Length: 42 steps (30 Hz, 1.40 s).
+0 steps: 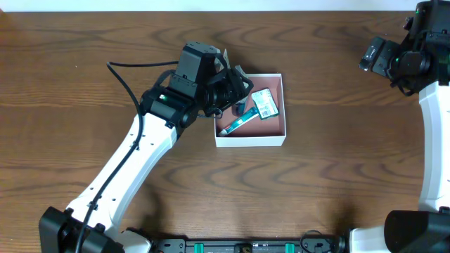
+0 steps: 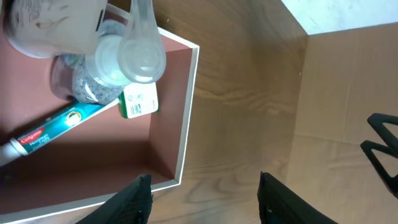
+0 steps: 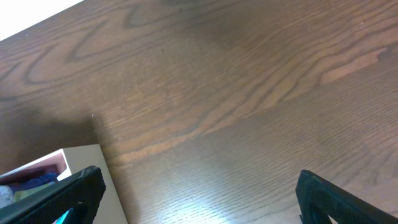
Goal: Pack container
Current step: 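Carry the toothpaste tube with the left gripper and lower it into the box, then release the tube and move the left gripper over the blue razor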
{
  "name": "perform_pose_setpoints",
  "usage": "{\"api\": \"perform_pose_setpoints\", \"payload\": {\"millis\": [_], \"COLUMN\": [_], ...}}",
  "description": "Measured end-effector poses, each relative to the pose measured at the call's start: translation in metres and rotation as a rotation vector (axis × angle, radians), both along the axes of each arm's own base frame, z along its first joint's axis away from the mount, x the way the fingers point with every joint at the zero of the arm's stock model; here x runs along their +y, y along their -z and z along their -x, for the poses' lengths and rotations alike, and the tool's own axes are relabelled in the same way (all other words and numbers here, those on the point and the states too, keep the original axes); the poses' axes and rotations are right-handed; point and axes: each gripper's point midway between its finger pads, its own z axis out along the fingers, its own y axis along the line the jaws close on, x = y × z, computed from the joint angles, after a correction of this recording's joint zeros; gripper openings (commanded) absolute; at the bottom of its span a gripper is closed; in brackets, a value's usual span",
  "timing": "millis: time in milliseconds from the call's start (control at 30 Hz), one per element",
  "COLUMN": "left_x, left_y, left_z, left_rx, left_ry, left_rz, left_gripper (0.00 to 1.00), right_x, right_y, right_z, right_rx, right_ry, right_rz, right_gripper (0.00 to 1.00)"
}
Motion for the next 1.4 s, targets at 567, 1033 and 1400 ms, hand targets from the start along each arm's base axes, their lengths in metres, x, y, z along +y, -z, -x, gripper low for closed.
{"api": "perform_pose_setpoints", "payload": {"millis": [567,1033,1400], "left_x": [0.142,0.181,0.197], "left_y": [0.02,0.133,0.177], "left_z": [-0.011,-0.048,-0.06], "left_rx": [-0.061,0.168,0.253], "left_ry": [-0.125,-0.288,-0.377], "left_rz": [-0.434,-0.699,-0.718], "left_gripper": [0.56,0.56,0.74], "right_x": [0.0,0.0,0.0], "right_y": [0.0,0.0,0.0], "right_z": [0.0,0.0,0.0], "right_rx": [0.0,0.0,0.0], "right_ry": [0.0,0.0,0.0], "right_rz": [0.0,0.0,0.0], "right_gripper": [0.99,0.99,0.99]}}
